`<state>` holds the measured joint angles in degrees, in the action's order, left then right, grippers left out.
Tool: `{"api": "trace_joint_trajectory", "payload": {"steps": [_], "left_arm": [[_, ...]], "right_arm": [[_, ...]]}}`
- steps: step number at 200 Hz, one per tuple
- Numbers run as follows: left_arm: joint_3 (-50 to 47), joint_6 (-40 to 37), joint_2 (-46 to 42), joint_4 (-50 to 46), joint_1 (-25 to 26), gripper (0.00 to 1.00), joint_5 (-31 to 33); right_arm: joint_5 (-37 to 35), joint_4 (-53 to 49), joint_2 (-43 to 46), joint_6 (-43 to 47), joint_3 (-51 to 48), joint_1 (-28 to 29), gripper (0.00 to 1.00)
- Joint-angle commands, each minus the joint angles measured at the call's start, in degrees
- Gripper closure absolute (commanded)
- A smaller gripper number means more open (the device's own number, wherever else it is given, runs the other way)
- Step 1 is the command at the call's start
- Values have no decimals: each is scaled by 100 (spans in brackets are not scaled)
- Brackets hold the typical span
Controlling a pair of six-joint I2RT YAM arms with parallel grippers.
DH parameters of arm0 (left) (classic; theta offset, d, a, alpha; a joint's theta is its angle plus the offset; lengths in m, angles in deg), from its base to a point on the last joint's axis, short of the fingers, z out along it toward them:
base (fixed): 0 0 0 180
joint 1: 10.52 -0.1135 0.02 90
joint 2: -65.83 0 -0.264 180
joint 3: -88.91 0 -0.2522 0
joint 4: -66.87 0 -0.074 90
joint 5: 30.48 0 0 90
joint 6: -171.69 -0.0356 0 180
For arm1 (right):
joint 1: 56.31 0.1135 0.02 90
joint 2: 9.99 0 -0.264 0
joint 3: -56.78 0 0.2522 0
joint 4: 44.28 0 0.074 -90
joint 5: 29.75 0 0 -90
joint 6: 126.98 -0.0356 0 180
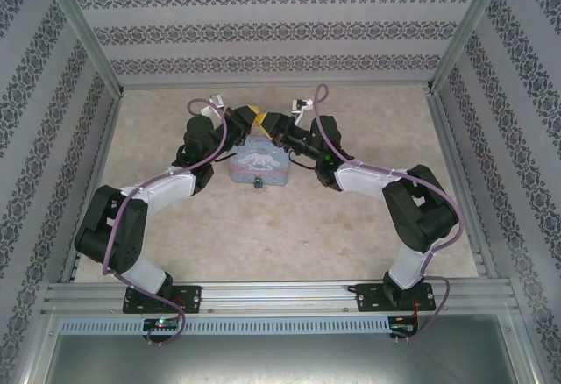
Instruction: Unlock the padlock with the key
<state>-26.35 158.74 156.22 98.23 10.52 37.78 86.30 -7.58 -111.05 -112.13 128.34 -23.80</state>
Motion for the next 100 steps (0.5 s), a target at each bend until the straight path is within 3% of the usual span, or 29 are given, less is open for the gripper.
{"api": "trace_joint_trajectory", "payload": {"steps": [1, 83, 100], "left_arm": [[-8, 29, 75, 255, 125, 100, -59], [0, 37, 118, 264, 188, 100, -19], [28, 46, 124, 252, 184, 100, -41]], "right_arm": [[213, 225, -99, 10, 186, 141, 74], [259, 263, -160, -70, 224, 133, 100], [251, 271, -168, -87, 204, 125, 100]]}}
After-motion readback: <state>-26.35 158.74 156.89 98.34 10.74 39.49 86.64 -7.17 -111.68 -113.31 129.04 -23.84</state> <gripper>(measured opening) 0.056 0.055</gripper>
